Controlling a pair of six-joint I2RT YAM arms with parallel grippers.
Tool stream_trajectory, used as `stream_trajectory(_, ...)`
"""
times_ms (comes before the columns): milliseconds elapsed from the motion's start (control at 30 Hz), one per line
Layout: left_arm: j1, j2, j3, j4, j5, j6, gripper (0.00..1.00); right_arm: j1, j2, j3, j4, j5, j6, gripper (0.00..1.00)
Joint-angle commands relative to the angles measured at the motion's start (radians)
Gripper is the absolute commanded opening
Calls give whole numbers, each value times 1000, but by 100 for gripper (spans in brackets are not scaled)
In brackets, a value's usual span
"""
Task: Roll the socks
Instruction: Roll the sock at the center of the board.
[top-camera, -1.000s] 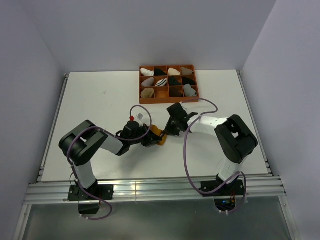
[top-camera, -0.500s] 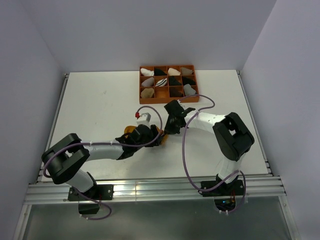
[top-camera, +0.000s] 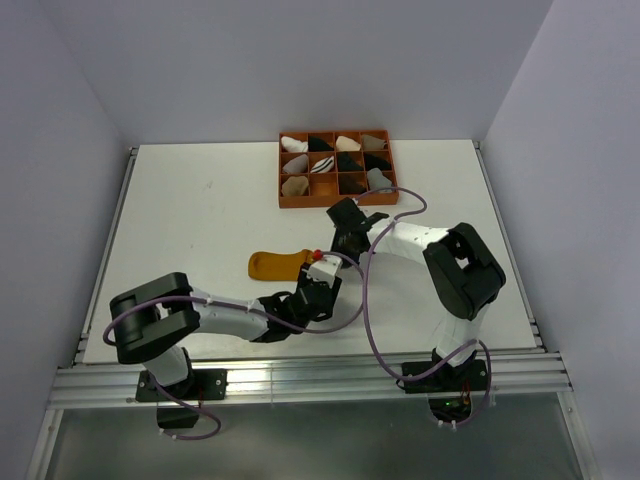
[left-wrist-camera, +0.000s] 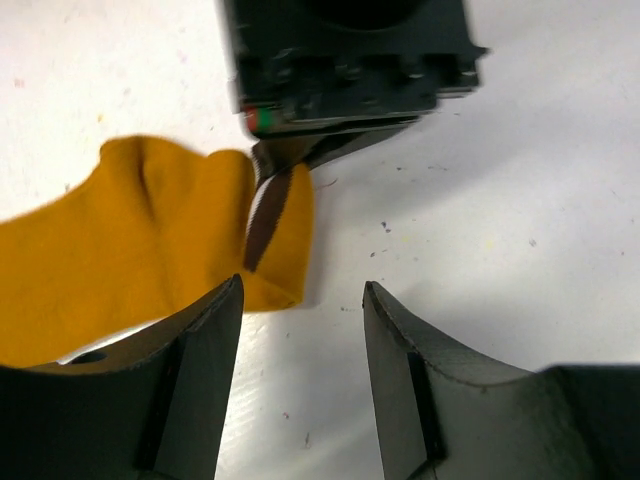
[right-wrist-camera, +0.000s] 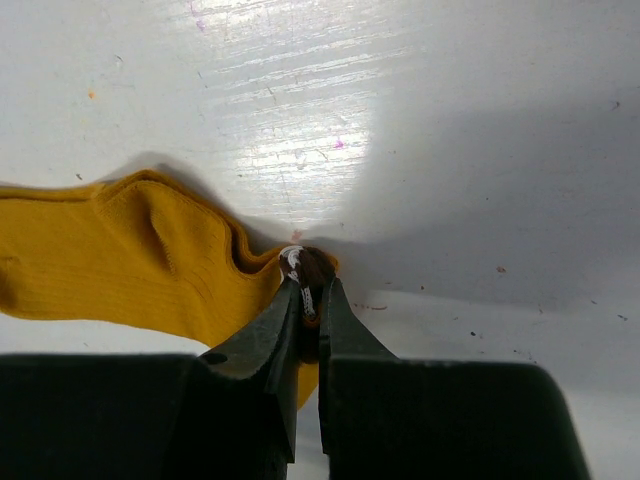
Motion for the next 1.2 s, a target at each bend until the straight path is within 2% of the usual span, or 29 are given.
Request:
stream_trajectory(0, -31, 31, 43, 115, -77, 150, 56, -1, 30, 19, -31, 17, -19, 0)
stream_trajectory(267, -51, 139, 123, 54, -115, 198, 54, -1, 33, 19, -27, -7, -19, 0)
stream_trajectory(533, -51, 215, 213, -185, -148, 101, 48, -8, 22, 16, -30, -19, -26, 0)
stream_trajectory(867, -30, 271, 272, -333, -119, 35, 41, -18, 16, 28, -33, -32, -32, 0)
stream_trajectory(967, -4, 286, 293, -385, -115, 0, 33, -18, 9, 23, -33, -33, -34, 0)
stream_trajectory(1067, 18, 294, 299, -405, -116, -23, 22, -19, 6, 22, -27, -52, -40, 0)
stream_trajectory(1100, 23, 291, 296, -405, -108, -25, 12, -21, 4, 19, -25, -58, -40, 0)
stream_trajectory(1167, 27, 285, 295, -397, -96, -19, 1, -24, -7, 16, -8, -72, -40, 1)
